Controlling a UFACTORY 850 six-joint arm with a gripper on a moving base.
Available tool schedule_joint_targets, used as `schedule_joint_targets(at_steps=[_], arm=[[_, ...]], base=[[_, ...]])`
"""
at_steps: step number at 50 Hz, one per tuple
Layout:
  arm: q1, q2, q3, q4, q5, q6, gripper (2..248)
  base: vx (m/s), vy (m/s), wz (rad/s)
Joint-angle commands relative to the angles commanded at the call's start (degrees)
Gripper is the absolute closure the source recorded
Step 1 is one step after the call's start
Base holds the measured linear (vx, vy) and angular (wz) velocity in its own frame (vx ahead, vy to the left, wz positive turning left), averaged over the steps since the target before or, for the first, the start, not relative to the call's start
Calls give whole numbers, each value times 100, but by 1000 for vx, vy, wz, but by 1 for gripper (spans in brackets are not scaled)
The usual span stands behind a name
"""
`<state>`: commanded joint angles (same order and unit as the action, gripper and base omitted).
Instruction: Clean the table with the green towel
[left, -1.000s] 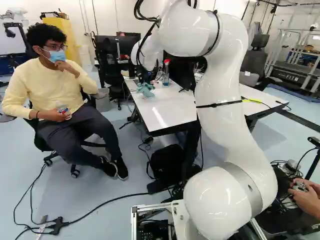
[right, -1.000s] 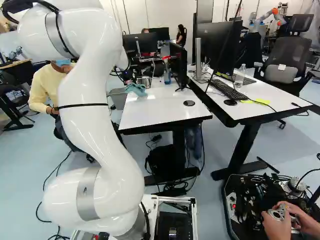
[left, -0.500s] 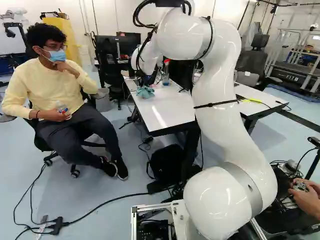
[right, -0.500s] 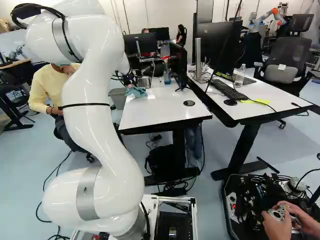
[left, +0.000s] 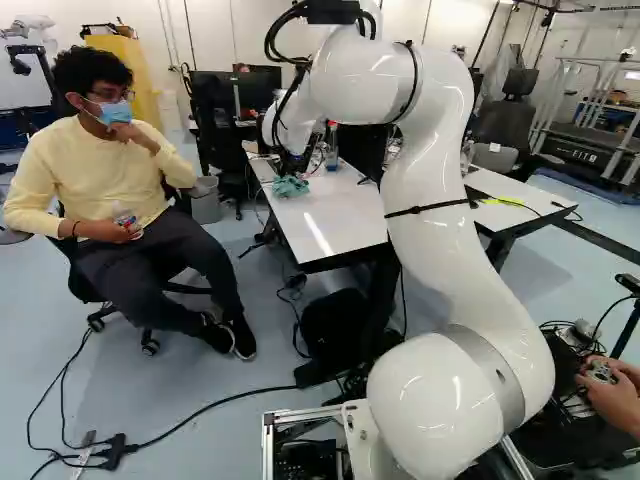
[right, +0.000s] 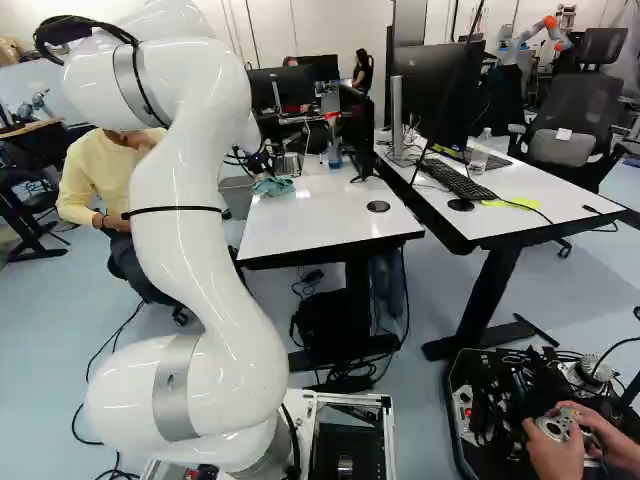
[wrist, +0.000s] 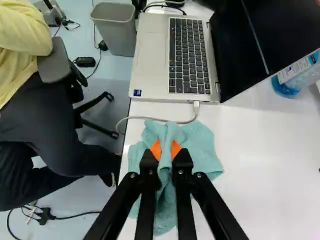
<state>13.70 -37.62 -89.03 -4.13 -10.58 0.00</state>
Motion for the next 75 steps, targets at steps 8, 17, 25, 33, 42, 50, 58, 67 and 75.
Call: schedule_joint_targets(at_steps=[8, 17, 25, 33, 42, 50, 58, 67, 75], arm=[[0, 2, 3, 0, 45, 0, 209], [-4, 49, 68, 0, 44, 0, 209], [-32, 88, 123, 0, -67, 0, 209], [-45, 98, 137, 0, -197, 0, 209], [-48, 100, 139, 0, -314, 0, 209], [-48, 100, 139, 0, -385, 0, 209], [-48, 100, 139, 0, -440, 0, 209], [-48, 100, 139, 0, -497, 0, 209], [-48, 100, 139, 0, -584, 0, 209]], base=[[0, 0, 0], [0, 0, 0], [0, 0, 0], [0, 0, 0], [0, 0, 0], [0, 0, 0], [0, 0, 0], [0, 0, 0], [0, 0, 0]])
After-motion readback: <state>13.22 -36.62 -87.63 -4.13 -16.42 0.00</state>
